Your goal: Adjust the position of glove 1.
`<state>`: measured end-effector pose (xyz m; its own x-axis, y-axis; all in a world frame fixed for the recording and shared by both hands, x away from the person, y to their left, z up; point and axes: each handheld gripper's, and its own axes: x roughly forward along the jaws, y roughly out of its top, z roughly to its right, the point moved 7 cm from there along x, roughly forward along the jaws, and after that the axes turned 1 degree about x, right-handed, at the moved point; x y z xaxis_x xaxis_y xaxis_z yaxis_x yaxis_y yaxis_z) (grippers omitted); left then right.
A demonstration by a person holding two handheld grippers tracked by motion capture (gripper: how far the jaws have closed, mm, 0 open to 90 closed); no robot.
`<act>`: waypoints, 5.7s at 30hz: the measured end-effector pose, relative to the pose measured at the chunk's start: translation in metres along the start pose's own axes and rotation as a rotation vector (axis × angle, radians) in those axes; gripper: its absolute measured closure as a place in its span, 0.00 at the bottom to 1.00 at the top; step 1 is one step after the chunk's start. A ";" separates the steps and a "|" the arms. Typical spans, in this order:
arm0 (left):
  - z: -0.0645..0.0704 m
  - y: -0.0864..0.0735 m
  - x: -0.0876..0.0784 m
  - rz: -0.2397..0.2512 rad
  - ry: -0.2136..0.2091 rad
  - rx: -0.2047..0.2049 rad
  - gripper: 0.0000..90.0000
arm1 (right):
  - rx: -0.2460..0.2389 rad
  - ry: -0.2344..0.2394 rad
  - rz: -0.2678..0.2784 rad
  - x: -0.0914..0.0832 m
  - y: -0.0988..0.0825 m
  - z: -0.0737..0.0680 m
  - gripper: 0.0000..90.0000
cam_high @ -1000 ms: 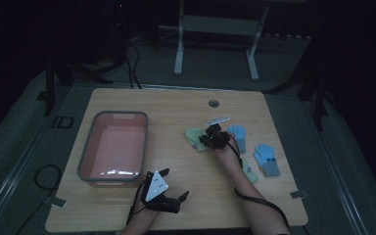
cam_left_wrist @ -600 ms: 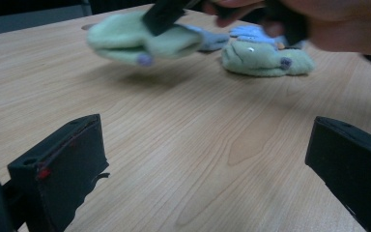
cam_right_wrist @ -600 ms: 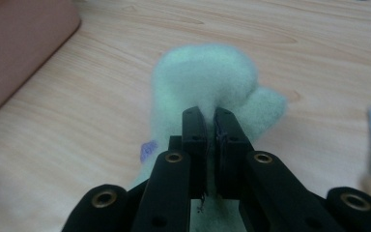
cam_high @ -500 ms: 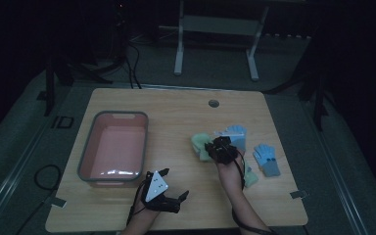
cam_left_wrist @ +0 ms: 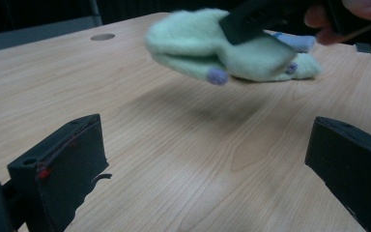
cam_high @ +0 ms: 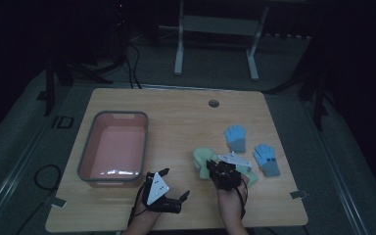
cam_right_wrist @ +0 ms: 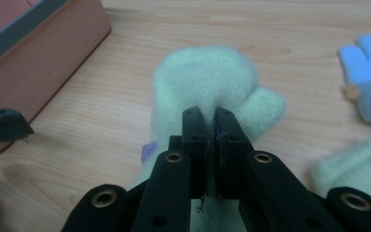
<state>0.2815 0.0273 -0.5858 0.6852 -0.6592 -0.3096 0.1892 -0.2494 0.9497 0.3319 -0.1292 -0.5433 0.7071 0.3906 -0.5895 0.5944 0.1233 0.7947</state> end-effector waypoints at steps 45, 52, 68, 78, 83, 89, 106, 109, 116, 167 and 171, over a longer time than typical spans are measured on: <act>0.000 0.001 0.000 0.008 -0.005 -0.009 0.01 | -0.199 0.095 -0.056 0.003 0.023 0.045 0.67; 0.000 0.001 0.001 0.007 -0.006 -0.009 0.01 | -0.254 0.166 -0.061 -0.010 0.025 0.079 0.68; 0.001 0.000 0.000 0.001 -0.009 -0.003 0.01 | -0.323 0.234 -0.179 -0.015 -0.014 0.139 0.66; 0.002 0.000 0.000 0.004 0.001 0.008 0.01 | -0.332 0.229 -0.211 0.004 -0.035 0.143 0.66; 0.001 0.000 0.000 0.003 0.001 0.008 0.01 | -0.348 0.210 -0.227 0.006 -0.035 0.139 0.86; 0.001 0.000 0.000 0.001 0.005 0.010 0.01 | -0.324 0.130 -0.221 0.004 -0.036 0.133 0.94; -0.001 0.000 -0.001 0.002 0.029 0.014 0.01 | 0.009 -0.141 -0.045 -0.043 0.005 0.103 0.95; -0.001 0.000 -0.001 0.002 0.032 0.015 0.01 | 0.034 -0.187 -0.035 -0.036 -0.008 0.096 0.95; 0.001 0.000 -0.001 0.003 0.033 0.032 0.01 | 0.110 -0.218 -0.045 -0.026 -0.030 0.098 0.95; 0.004 0.000 0.001 -0.012 0.034 0.064 0.01 | -0.111 -0.055 -0.104 -0.020 -0.036 0.115 0.64; 0.004 0.000 0.001 -0.009 0.032 0.062 0.01 | -0.139 -0.087 -0.135 -0.009 -0.047 0.115 0.66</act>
<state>0.2792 0.0238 -0.5864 0.7062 -0.6338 -0.3156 0.1523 -0.2993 0.9419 0.3416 -0.2430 -0.5924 0.6585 0.2821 -0.6977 0.6318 0.2967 0.7162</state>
